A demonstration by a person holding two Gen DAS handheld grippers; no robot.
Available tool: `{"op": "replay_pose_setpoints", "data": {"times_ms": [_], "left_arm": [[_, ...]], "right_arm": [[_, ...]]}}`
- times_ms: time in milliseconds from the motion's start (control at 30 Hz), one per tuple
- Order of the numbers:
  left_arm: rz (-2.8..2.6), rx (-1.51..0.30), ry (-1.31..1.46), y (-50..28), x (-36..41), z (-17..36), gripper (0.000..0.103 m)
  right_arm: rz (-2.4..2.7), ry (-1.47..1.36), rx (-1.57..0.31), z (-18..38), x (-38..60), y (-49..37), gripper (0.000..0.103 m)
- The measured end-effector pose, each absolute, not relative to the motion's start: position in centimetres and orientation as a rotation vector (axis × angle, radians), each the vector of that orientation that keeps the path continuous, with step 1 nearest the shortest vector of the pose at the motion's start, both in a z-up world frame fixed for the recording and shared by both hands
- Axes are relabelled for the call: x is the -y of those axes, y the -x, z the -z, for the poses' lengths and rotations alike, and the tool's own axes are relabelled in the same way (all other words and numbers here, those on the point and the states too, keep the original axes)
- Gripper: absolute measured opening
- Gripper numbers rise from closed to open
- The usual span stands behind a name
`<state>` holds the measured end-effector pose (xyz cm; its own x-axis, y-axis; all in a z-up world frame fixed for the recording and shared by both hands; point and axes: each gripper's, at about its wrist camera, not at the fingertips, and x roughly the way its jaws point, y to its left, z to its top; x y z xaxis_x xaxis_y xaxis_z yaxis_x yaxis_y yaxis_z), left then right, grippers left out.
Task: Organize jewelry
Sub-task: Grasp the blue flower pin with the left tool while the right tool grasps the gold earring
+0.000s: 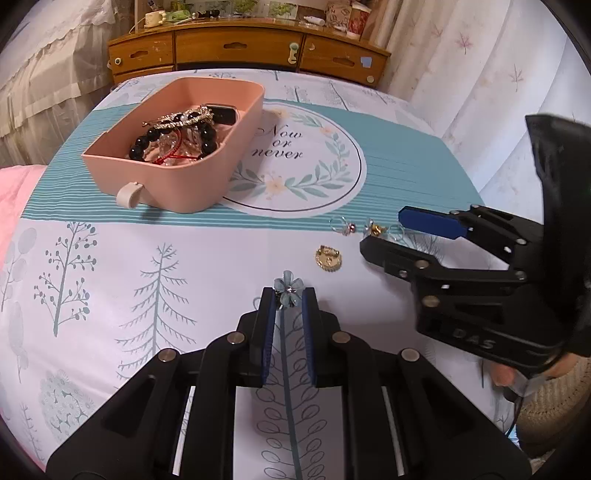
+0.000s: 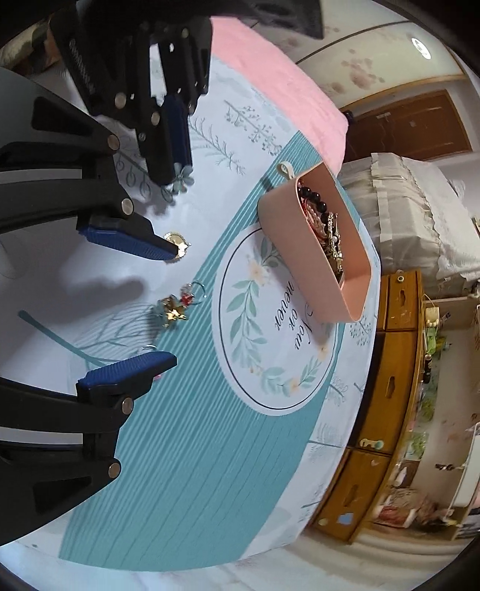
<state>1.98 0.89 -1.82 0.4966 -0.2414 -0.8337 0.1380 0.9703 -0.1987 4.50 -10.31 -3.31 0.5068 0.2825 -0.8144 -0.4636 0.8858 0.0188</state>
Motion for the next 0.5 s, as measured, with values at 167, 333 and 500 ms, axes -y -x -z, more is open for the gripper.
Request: {"op": "replay_pose_setpoints", "data": {"times_ms": [167,333,500], "left_arm": [[0.238,-1.007,0.139,-1.8,-1.6,1.4,0.012],[0.233,-0.999,0.150,-1.8,-2.1,1.1,0.012],[0.227,-0.988,0.161,-1.5,-2.5,0.6,0.012]], "right_arm": [[-0.464,0.261,-0.936,4.2,9.6,-5.2,0.045],[-0.480,0.282,-0.962,5.1,9.3,-5.6,0.022],[-0.467,0.262,-0.964,4.7,9.7,-5.5,0.019]]}}
